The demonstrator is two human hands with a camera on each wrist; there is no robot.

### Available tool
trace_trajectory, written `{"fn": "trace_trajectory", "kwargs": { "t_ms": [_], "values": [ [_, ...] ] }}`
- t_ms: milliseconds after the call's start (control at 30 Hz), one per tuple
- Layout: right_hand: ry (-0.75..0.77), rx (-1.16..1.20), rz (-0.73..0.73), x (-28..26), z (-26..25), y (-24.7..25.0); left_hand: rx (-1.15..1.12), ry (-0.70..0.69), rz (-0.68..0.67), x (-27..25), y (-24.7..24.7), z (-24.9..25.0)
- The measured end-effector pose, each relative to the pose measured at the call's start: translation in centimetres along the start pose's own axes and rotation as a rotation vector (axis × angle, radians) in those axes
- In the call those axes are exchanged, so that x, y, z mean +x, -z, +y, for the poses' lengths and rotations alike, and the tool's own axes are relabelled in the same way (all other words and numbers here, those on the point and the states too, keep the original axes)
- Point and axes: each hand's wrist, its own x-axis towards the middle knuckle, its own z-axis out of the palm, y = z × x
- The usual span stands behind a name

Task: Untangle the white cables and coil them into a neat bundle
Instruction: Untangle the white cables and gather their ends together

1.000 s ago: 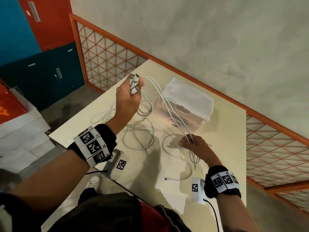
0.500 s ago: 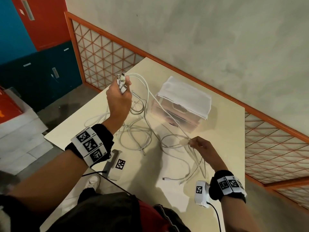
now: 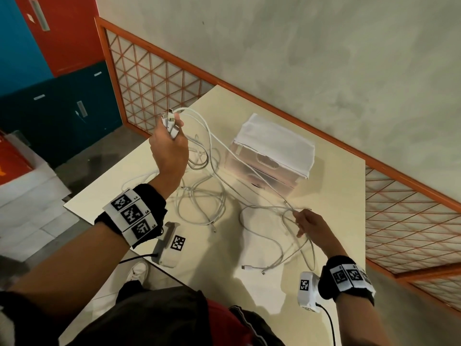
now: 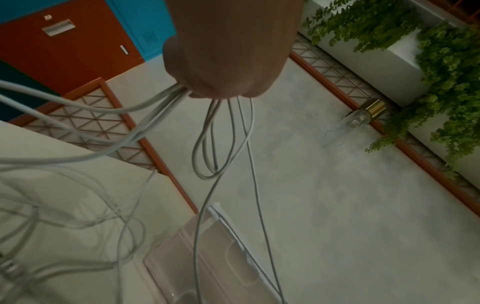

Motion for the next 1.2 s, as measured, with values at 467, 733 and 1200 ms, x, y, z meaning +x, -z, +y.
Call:
{"fn": "trace_trajectory", "kwargs": {
  "t_ms": [467, 733, 1200],
  "values": [
    [0.193, -0.142, -0.078, -1.0, -5.1, 0.4, 0.167, 0.059, -0.136, -2.5, -0.6, -0.3],
    [0.420, -0.061, -0.199, -4.5, -14.7, -0.2, 0.024, -0.047, -1.043, -5.4, -1.1, 0.1],
    [0.323, -0.137, -0.015, -0.5, -8.9, -1.9, 0.428, -0.195, -0.542, -1.0, 0.5, -1.2]
  ]
}}
